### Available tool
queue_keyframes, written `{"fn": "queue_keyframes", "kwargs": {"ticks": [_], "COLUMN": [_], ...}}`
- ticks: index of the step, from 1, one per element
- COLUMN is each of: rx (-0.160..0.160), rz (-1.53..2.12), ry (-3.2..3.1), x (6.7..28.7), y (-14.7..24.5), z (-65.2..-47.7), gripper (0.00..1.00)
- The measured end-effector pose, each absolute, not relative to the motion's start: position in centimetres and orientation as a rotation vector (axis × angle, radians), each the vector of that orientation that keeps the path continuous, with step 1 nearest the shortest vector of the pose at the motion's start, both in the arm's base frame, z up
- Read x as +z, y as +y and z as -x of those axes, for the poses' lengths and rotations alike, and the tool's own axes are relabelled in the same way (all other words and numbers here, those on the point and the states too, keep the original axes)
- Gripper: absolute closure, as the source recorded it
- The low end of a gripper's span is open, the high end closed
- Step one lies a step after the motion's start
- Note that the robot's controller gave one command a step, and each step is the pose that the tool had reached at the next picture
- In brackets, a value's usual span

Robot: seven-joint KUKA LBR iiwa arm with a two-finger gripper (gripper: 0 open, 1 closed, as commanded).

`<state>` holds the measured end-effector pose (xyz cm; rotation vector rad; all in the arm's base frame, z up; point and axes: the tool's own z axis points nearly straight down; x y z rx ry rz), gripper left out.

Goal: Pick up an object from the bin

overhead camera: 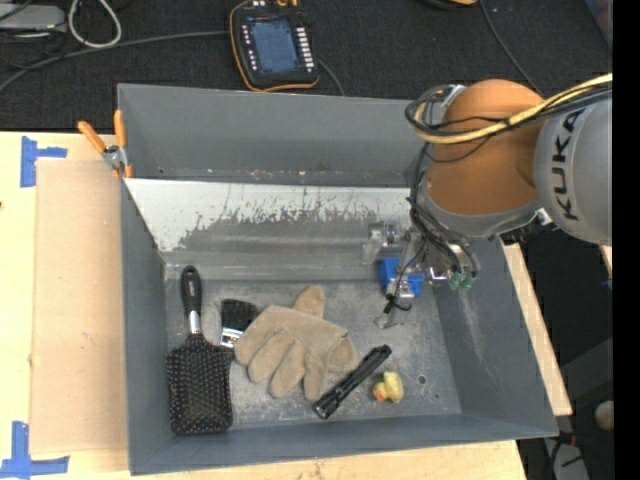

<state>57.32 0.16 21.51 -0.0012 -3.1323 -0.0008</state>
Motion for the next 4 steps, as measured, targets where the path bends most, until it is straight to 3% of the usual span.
{"fn": "queue_keyframes", "kwargs": {"ticks": [1,2,3,4], "rx": [-0.001,-0.002,0.002,-0.002], "rz": [0.001,-0.104,-0.499,-0.008], "ry": [-3.140,-3.138,-3.108,-3.134], "x": [21.9,8.9,11.7,9.8], "y": [0.2,6.6,7.4,10.8], "z": [-57.5,-54.9,-53.3,-53.4], "gripper": [0.00,0.00,0.00,0.00]}}
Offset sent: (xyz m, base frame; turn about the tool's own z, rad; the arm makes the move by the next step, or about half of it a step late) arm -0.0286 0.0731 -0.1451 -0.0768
